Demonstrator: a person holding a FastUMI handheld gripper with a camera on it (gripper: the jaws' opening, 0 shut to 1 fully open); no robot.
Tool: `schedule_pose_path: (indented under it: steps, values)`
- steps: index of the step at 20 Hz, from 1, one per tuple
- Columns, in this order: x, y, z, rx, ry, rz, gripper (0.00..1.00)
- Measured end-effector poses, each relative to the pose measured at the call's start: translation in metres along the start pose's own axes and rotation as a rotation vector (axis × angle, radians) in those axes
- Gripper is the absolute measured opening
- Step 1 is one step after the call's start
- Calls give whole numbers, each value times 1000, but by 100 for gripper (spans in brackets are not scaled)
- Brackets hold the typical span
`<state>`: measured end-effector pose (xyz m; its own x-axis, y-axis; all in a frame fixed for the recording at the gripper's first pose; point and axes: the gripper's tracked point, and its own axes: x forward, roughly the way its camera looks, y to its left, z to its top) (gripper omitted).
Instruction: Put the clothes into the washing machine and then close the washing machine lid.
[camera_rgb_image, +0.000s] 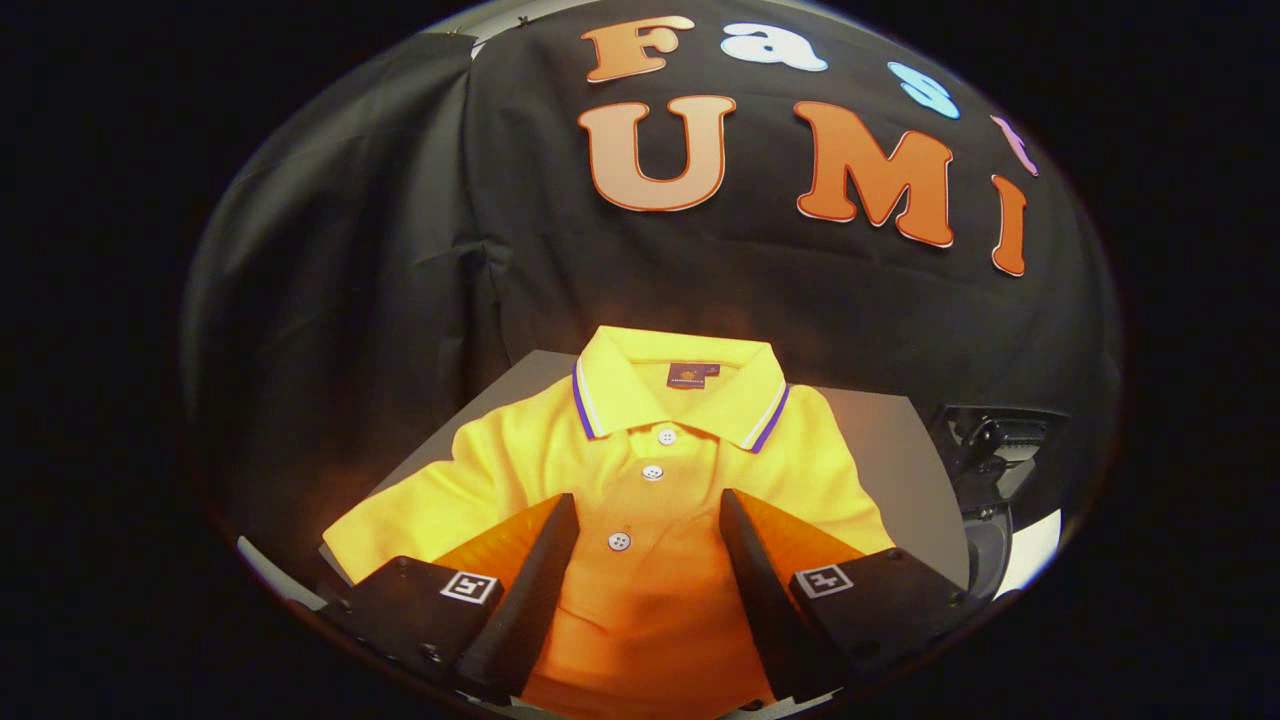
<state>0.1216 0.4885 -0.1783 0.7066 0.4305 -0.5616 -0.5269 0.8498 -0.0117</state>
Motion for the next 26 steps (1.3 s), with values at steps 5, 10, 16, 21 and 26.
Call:
schedule_pose_path:
  steps: [5,10,16,21,26]
  values:
    - [2,11,-1,-29,46,37,60]
    - [7,11,2,2,-17,50,16]
    - [-18,15,23,43,-164,127,10]
    - [-63,16,72,91,-351,193,10]
    - [-110,13,109,62,-444,181,10]
